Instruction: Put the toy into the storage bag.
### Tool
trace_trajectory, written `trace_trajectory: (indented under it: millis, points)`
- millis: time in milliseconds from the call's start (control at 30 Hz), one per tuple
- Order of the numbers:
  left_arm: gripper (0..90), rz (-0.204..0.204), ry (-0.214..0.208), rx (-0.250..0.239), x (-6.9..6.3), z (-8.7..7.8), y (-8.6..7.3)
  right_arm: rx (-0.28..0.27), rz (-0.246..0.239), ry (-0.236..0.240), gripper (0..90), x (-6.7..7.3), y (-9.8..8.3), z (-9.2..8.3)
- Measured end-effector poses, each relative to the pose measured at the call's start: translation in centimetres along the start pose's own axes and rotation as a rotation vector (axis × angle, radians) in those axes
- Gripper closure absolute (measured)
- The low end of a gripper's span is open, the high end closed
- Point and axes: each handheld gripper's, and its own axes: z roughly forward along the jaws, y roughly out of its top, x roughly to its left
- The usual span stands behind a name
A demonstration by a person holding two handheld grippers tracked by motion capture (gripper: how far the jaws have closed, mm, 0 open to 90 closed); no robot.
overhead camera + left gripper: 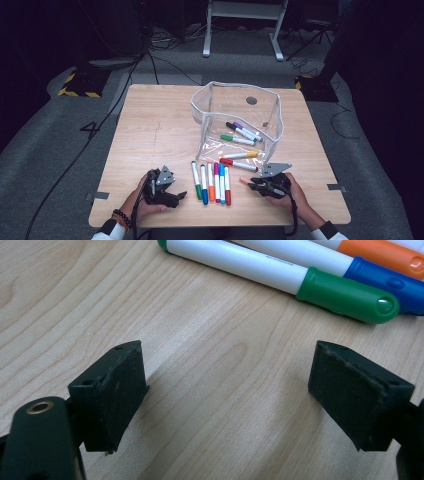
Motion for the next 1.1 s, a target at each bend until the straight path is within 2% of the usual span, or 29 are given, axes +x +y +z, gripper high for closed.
trace_trajectory:
  millis: [167, 433, 500, 567, 667, 733, 967, 1100]
  points:
    - [15.7, 0.000, 0.000, 0.000, 0.0, 0.0, 0.0, 0.007, -0.007, -0.007, 74.5, -0.7, -1.9, -1.7]
    - [15.7, 0.000, 0.000, 0.000, 0.0, 0.0, 0.0, -0.001, 0.046, -0.031, 72.6, -2.5, -4.1, -3.6]
    - [15.6, 0.000, -0.001, 0.000, 0.0, 0.0, 0.0, -0.007, 0.054, -0.028, 66.1, -2.6, -4.1, -3.5]
    - [15.7, 0.000, -0.001, 0.000, 0.0, 0.0, 0.0, -0.004, 0.042, -0.037, 64.1, -2.6, -3.9, -3.3]
    - [15.7, 0.000, -0.001, 0.000, 0.0, 0.0, 0.0, -0.008, 0.048, -0.043, 67.2, -2.6, -3.7, -3.1]
    - [15.7, 0.000, -0.001, 0.000, 0.0, 0.0, 0.0, -0.012, 0.049, -0.046, 73.8, -2.7, -3.7, -3.1]
    - [15.7, -0.001, -0.001, 0.001, 0.0, 0.0, 0.0, -0.006, 0.038, -0.047, 74.7, -2.8, -3.7, -3.2]
    - [15.7, -0.001, -0.001, 0.001, 0.0, 0.0, 0.0, -0.030, 0.065, -0.051, 74.8, -3.6, -4.0, -4.1]
